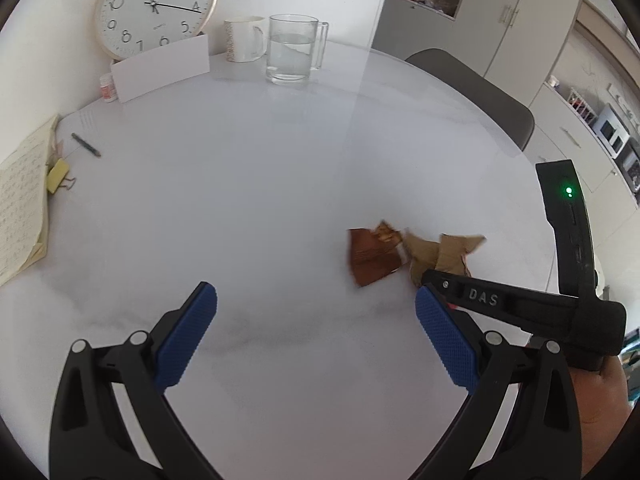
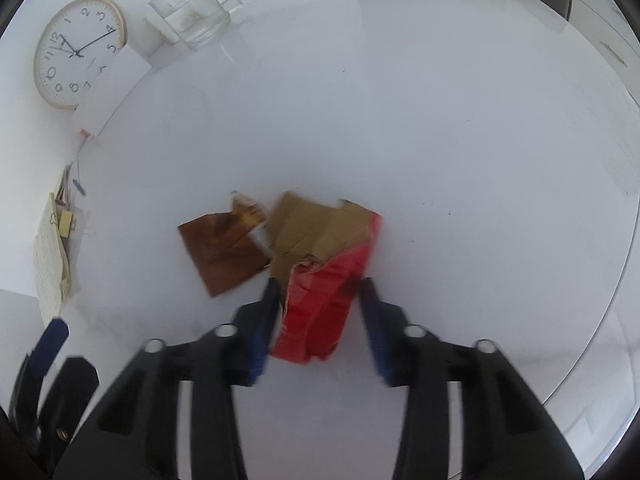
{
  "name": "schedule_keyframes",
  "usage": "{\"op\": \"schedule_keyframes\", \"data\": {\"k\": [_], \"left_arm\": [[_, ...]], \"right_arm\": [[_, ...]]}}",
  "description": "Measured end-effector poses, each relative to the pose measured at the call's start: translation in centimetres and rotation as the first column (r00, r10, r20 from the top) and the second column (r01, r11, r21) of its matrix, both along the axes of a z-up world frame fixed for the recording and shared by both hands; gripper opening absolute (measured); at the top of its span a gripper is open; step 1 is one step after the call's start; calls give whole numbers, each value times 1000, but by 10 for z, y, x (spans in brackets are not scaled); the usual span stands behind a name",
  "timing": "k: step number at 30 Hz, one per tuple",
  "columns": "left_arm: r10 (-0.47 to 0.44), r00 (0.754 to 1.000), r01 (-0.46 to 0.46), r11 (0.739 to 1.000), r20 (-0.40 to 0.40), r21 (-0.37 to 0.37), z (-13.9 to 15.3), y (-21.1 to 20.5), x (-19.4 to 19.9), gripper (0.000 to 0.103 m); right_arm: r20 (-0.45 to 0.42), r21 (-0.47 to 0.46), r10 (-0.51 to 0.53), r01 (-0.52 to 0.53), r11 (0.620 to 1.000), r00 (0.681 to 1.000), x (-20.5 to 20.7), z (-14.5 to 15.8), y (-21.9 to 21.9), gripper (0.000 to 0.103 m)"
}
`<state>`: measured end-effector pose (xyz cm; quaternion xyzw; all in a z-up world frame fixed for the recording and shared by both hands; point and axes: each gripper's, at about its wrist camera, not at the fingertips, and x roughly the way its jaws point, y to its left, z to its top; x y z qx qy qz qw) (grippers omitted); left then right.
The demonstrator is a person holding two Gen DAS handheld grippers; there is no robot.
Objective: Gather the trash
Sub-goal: 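Grasp the red cloth and brown paper with the right tool while the left tool grasps the brown wrapper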
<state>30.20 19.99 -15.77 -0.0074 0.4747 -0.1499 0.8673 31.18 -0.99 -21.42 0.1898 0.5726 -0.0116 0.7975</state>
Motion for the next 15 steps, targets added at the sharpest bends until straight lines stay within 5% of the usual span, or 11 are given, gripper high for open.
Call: {"op": "schedule_keyframes", "data": {"k": [4, 15], "left_arm": [[-74, 997, 74, 997, -3, 0, -8, -15, 9, 95], [-71, 994, 70, 997, -81, -22, -44, -59, 43, 95]], "right_arm": [[34, -11, 38, -38, 999, 999, -9, 9, -14, 18], [71, -78, 82, -76, 994, 994, -40, 25, -55, 18]]}}
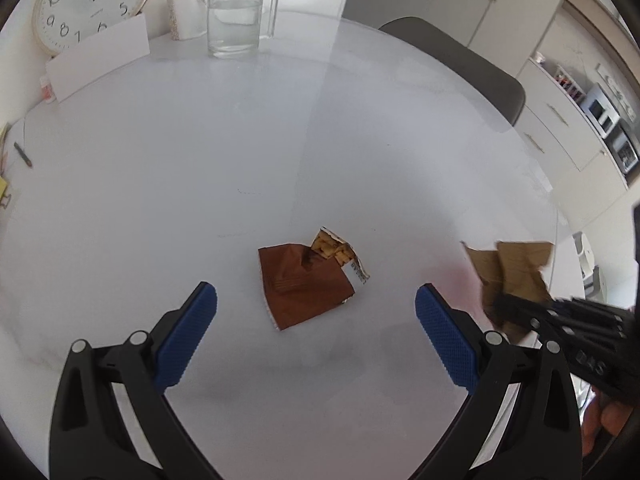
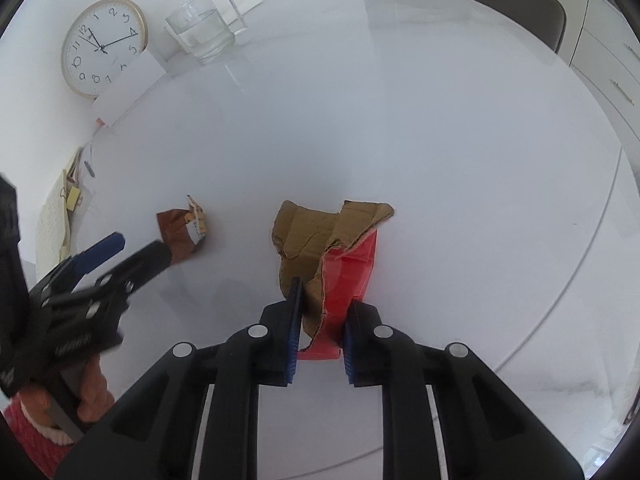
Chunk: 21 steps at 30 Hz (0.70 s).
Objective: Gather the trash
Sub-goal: 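Grasp the red cloth and brown paper with the right tool while the left tool grasps the brown wrapper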
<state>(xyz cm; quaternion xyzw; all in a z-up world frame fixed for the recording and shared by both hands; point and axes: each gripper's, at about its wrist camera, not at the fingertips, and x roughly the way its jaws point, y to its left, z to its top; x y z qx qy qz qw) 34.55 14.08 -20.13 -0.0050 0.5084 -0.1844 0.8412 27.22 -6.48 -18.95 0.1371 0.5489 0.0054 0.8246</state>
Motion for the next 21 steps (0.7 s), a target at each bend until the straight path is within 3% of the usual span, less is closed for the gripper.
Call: {"op": "schedule_keyframes", "data": {"k": [3, 5, 9, 11, 17, 21], "left_arm": [[40, 999, -40, 999, -20, -1, -7, -6, 7, 94], [58, 998, -57, 998, -25, 16, -9, -10, 10, 84], [86, 996, -84, 995, -34, 47, -13, -16, 15, 78], [94, 994, -90, 993, -49, 70, -16, -20, 18, 66], [101, 994, -97, 990, -30, 106, -14, -28, 21, 47], [94, 995, -90, 990, -32, 112, -12, -32, 21, 42]], "right_arm": [[-4, 11, -5, 5, 1000, 1000, -5, 0, -8, 18], [-5, 14, -6, 6, 1000, 1000, -6, -1, -11, 18], [-5, 16, 0, 1, 1000, 1000, -9, -1, -14, 18], [-4, 21, 4, -4, 1000, 1000, -10, -1, -16, 18], [-3, 25, 21, -21, 999, 1000, -10, -1, -18, 18], [-5, 32, 23, -23, 999, 1000, -8, -1, -19, 18]]}}
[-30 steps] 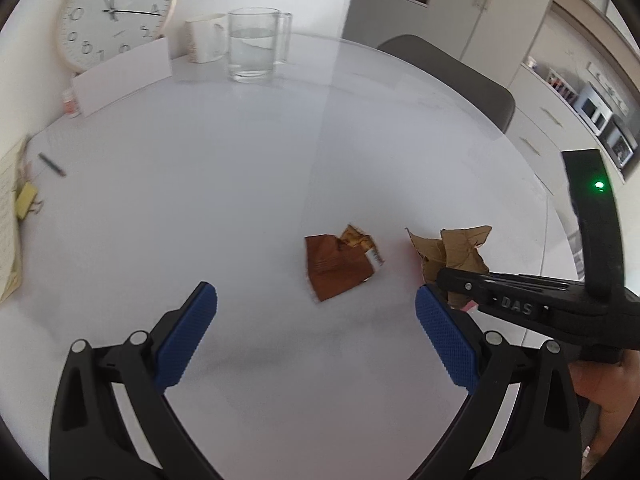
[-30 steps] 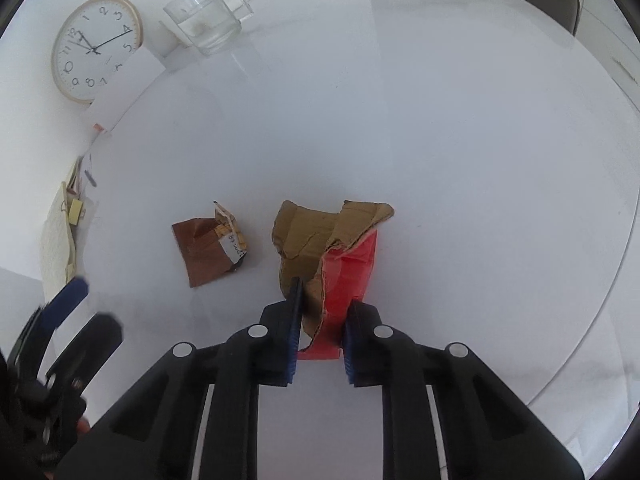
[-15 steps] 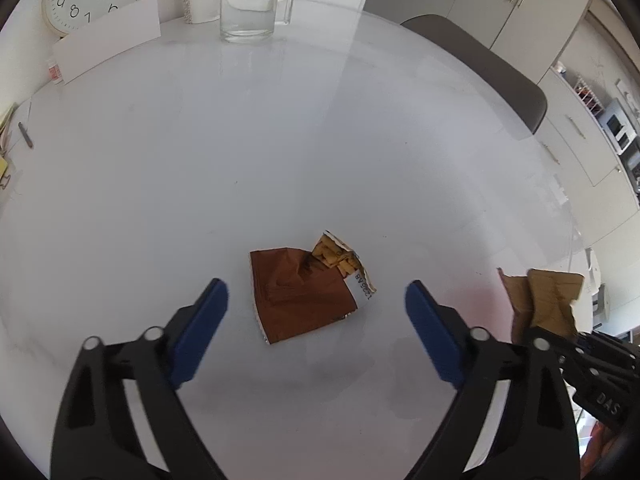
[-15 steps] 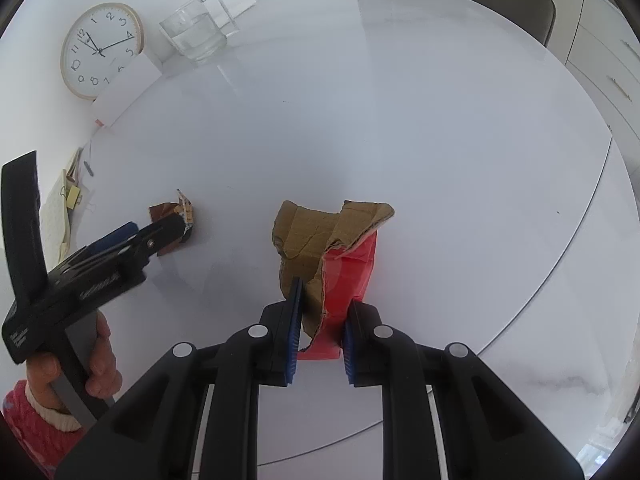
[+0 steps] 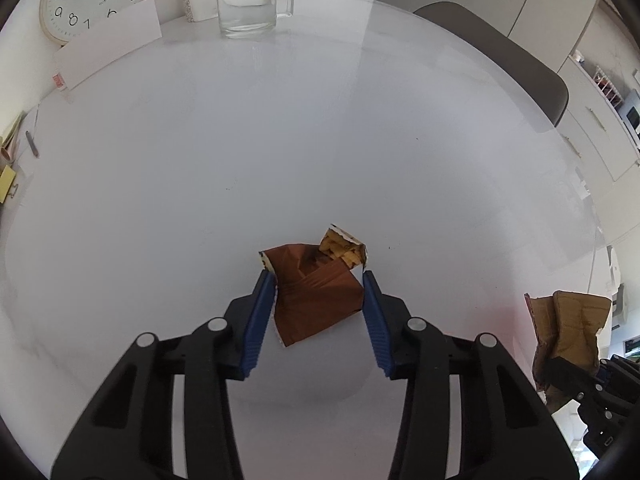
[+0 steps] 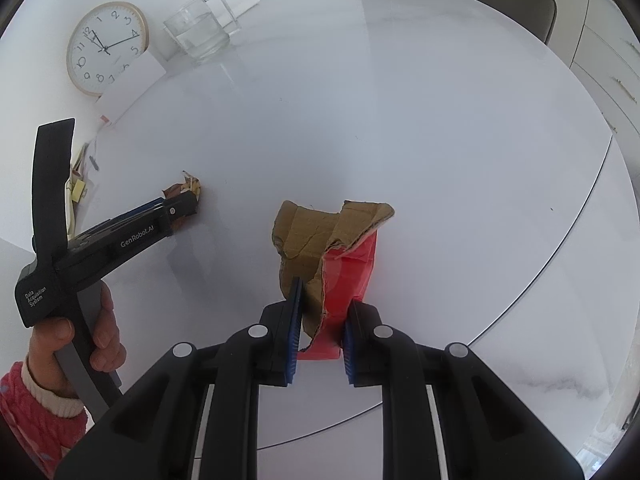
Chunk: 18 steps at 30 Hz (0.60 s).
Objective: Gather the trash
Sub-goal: 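Grasp the red cloth and brown paper with the right tool while the left tool grasps the brown wrapper, then carry the held items to the wastebasket and open both tools to drop them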
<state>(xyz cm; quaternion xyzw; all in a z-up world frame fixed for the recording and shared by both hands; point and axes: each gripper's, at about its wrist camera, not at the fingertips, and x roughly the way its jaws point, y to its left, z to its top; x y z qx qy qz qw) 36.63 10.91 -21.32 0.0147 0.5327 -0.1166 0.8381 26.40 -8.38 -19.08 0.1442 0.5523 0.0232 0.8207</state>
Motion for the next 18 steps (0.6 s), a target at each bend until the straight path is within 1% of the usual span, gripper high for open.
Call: {"op": "schedule_keyframes", "data": {"k": [1, 4, 9, 13, 18], "left_arm": [[0, 1000, 0, 1000, -3, -1, 0, 0, 0, 39], [9, 1000, -9, 1000, -10, -12, 1, 2, -2, 37], [14, 1000, -14, 1000, -4, -20, 5, 4, -4, 36], [19, 1000, -19, 999, 2, -40, 12, 9, -9, 35], [29, 1000, -28, 996, 7, -84, 25, 21, -18, 35]], "right_arm": [[0, 1, 1, -1, 1000, 1000, 0, 0, 0, 18], [3, 1, 7, -7, 1000, 1000, 0, 1, 0, 18], [2, 8, 15, -15, 1000, 1000, 0, 0, 0, 18], [5, 10, 27, -27, 1000, 1000, 0, -1, -1, 18], [17, 8, 55, -56, 998, 998, -2, 2, 0, 18]]}}
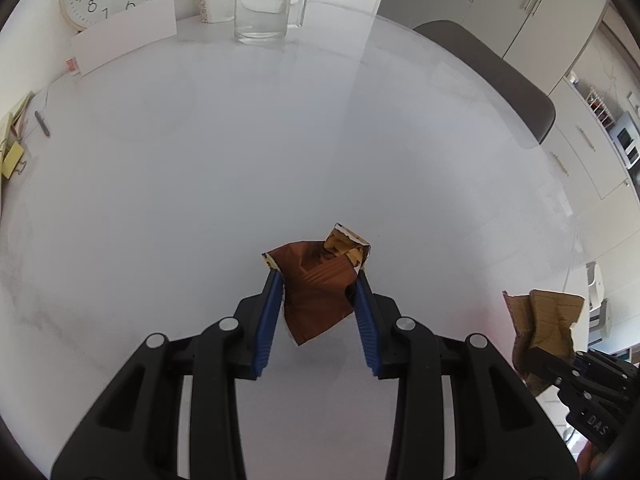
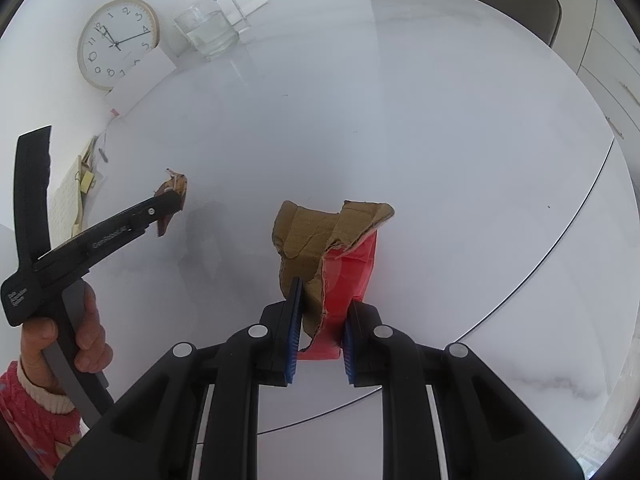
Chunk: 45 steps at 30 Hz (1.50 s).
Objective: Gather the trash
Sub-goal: 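Carry the held items to the wastebasket and open both tools to drop them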
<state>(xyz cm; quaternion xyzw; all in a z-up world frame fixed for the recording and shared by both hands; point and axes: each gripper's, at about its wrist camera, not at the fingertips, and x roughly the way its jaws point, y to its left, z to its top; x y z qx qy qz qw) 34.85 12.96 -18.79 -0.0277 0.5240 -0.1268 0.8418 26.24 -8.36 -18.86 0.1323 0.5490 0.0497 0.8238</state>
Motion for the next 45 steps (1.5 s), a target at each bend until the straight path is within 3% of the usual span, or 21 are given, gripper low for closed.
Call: {"op": "schedule_keyframes", "data": {"k": [11, 20, 25, 34, 45], "left_arm": [[-8, 1000, 9, 999, 12, -44, 46, 2, -92, 35], [-115, 993, 111, 989, -33, -95, 47, -61, -218, 36], [-176, 982, 170, 981, -62, -94, 41, -119, -277, 36], [-194, 980, 190, 979, -53, -71, 46, -212, -338, 36], [-226, 973, 224, 974, -55, -39, 47, -268, -376, 36]], "right_arm": [[60, 1, 149, -149, 989, 987, -58, 31, -7, 18], [55, -10, 181, -181, 983, 982, -157, 50, -53, 18], [35, -13, 187, -186, 982, 982, -222, 43, -105, 18], [-5, -1, 184, -184, 983, 983, -319, 21, -191, 18], [-7, 4, 225, -225, 974, 974, -359, 8, -222, 18]]}}
